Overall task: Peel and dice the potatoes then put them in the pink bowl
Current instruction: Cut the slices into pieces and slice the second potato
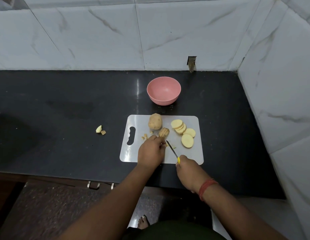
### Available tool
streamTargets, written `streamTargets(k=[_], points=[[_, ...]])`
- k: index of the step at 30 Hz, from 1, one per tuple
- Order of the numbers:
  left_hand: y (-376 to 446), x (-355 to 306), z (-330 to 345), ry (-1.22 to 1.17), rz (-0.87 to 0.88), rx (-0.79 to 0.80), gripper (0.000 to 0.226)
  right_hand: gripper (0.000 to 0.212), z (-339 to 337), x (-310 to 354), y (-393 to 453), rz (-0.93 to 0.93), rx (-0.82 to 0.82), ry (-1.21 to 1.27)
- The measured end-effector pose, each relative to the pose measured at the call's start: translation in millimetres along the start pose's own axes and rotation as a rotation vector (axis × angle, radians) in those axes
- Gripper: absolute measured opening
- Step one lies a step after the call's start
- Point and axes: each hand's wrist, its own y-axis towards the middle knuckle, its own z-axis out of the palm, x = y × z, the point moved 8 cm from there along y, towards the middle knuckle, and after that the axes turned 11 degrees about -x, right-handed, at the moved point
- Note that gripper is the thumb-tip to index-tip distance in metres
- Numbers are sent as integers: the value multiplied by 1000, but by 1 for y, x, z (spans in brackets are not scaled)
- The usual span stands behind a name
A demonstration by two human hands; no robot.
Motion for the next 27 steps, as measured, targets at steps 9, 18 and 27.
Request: streamTargets(k=[9,18,27], points=[[6,8,4,-68,-117,9,11,12,9,2,1,2,-8,-111],[11,12,9,-55,-147,51,4,18,9,6,-1,-8,6,-199],[14,11,9,-32,-146,80,5,22,5,9,-1,-2,17,-210]])
